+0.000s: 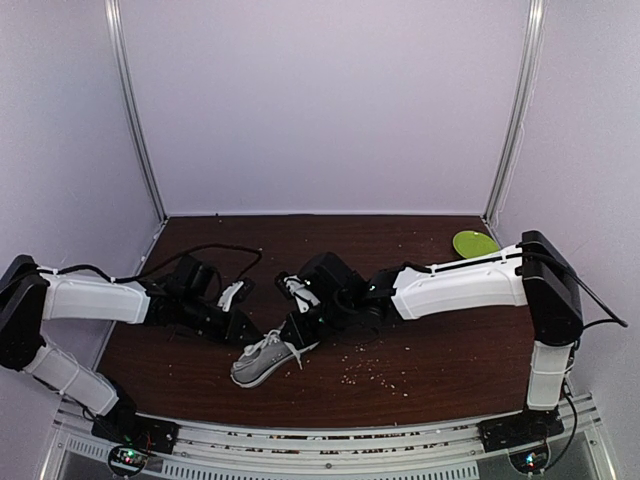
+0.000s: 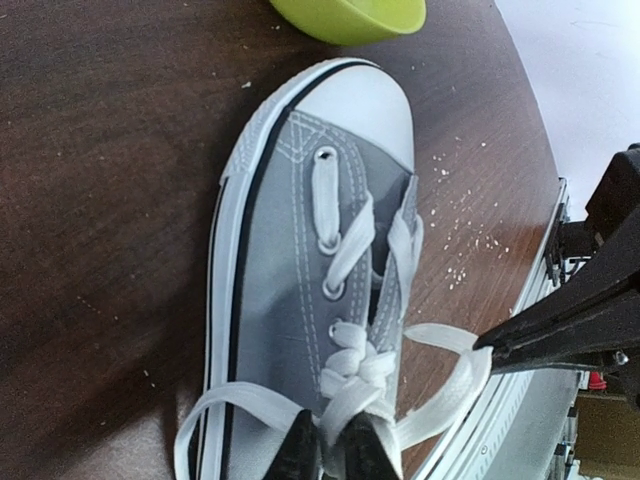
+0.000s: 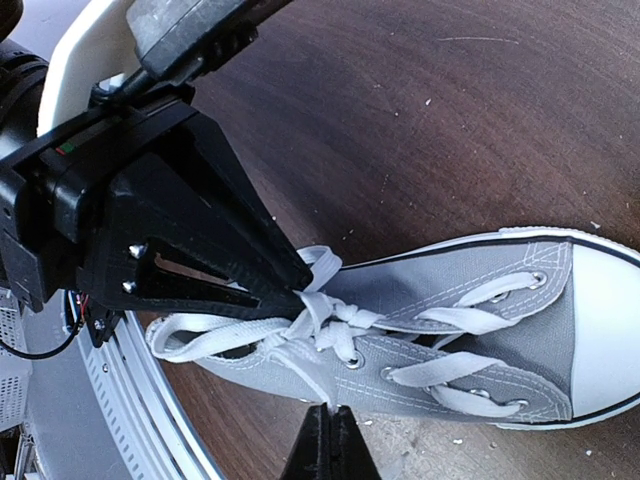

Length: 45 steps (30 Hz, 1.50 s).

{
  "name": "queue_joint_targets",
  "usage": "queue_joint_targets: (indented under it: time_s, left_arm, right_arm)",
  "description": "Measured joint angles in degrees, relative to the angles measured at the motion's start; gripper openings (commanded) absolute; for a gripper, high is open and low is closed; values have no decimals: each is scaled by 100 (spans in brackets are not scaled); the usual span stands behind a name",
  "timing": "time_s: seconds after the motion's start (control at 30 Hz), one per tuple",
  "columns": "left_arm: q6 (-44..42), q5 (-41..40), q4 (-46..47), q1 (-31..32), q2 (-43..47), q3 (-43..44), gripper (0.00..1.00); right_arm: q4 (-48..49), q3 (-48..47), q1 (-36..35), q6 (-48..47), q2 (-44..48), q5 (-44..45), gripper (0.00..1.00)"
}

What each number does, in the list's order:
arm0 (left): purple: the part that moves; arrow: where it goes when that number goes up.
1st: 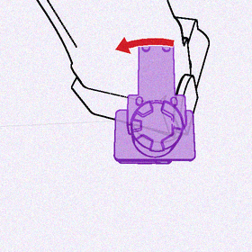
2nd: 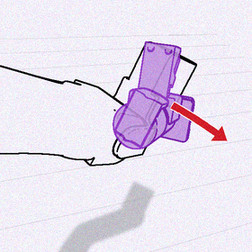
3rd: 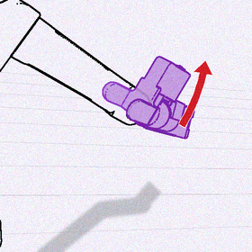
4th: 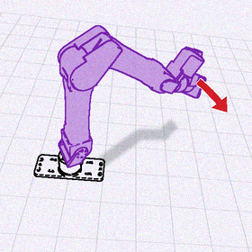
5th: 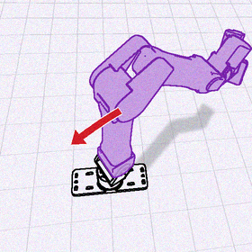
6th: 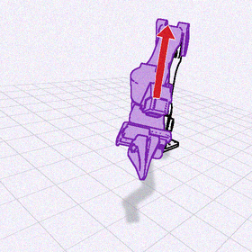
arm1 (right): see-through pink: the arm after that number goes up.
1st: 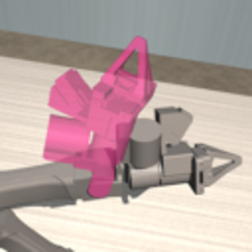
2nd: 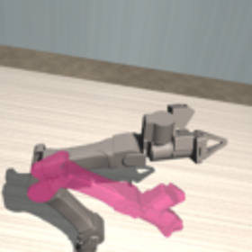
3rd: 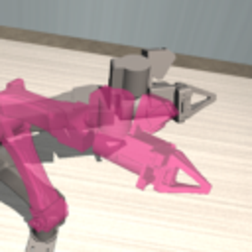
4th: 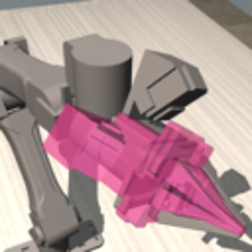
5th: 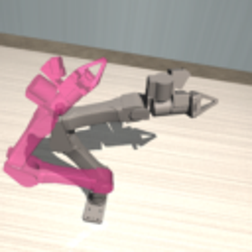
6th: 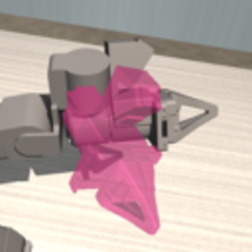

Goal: Tie the shoes

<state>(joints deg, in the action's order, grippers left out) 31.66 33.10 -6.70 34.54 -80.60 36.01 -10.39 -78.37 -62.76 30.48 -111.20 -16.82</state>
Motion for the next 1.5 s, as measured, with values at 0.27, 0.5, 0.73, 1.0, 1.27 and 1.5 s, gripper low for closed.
queue_joint_targets:
  time_s: [0.27, 0.5, 0.73, 1.0, 1.27, 1.5]
  left_arm:
    - [42, 13, 236, 0, 24, -103, 0]
    - [42, -74, 435, 0, 514, -326, 0]
    - [50, -92, 612, 0, 643, -492, 0]
    - [103, -96, 678, 0, 647, -573, 0]
    - [109, -101, 732, 0, 767, -640, 0]
    - [136, -96, 868, 0, 846, -702, 0]
  right_arm:
    - [46, 0, 0, 4, -2, 0, 0]
    - [122, -15, -44, 90, -13, 11, 0]
    - [125, -304, -109, 109, -262, 37, 0]
    - [92, -592, -186, 109, -481, 42, 0]
    - [26, -691, -249, 125, -710, 103, 0]
    - [-144, -883, -251, 125, -876, 234, 0]
